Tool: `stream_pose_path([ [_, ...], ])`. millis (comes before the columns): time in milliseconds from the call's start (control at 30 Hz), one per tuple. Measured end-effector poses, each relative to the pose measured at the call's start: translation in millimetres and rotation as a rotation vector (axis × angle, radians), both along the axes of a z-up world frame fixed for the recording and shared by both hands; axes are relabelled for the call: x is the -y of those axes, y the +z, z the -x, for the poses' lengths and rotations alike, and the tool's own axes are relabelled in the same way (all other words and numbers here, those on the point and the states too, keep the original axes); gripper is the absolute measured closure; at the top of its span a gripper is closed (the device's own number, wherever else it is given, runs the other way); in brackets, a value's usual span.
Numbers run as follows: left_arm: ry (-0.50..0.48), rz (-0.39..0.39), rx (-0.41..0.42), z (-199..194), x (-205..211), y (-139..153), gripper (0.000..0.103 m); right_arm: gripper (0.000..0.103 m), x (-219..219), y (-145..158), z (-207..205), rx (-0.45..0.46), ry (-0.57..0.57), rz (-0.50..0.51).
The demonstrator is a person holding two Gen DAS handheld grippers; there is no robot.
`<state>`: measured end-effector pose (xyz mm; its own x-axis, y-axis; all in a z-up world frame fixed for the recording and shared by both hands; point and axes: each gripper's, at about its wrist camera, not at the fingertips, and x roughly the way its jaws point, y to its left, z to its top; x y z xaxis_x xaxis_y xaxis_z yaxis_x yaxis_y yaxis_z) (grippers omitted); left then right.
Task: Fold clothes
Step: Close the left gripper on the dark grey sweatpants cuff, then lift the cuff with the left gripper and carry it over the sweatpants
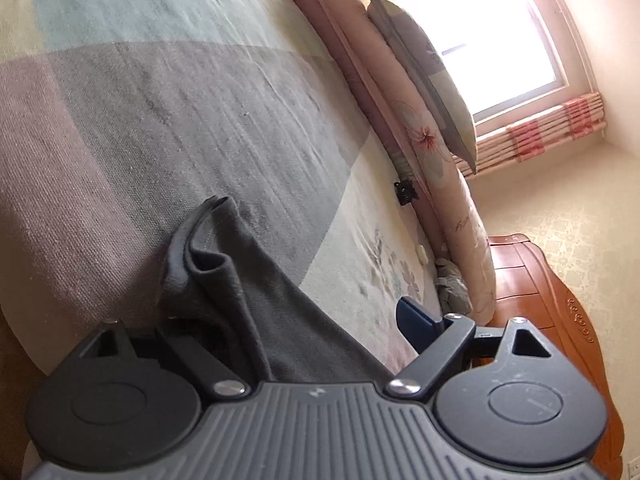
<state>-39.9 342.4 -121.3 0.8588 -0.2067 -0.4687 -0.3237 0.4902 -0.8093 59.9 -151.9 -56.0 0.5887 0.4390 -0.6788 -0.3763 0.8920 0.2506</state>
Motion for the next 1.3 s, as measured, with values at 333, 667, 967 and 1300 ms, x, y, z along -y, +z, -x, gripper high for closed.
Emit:
stream_pose_path([
  [333,0.049,-0.050,-0.032,7.8,-10.7,-9.4,0.066,0.000,-3.3,-3.0,-0.5,-0.010,0.016,-0.004],
  [667,0.101,-0.195,-0.068,10.7,-4.1,-11.7,0.094,0.000,-13.2,1.3,2.5,-0.001,0.042,0.012],
  [967,0.045,-0.412,-0.082,5.5,10.8,3.4,0.097,0.000,-55.0,18.9,-16.6,-0.146,0.194,-0.196],
  [1300,0.008,-0.452,0.002,19.5,8.3,8.2,0.098,0.000,-186.2,8.7,-50.8,-0.507,0.412,-0.484],
])
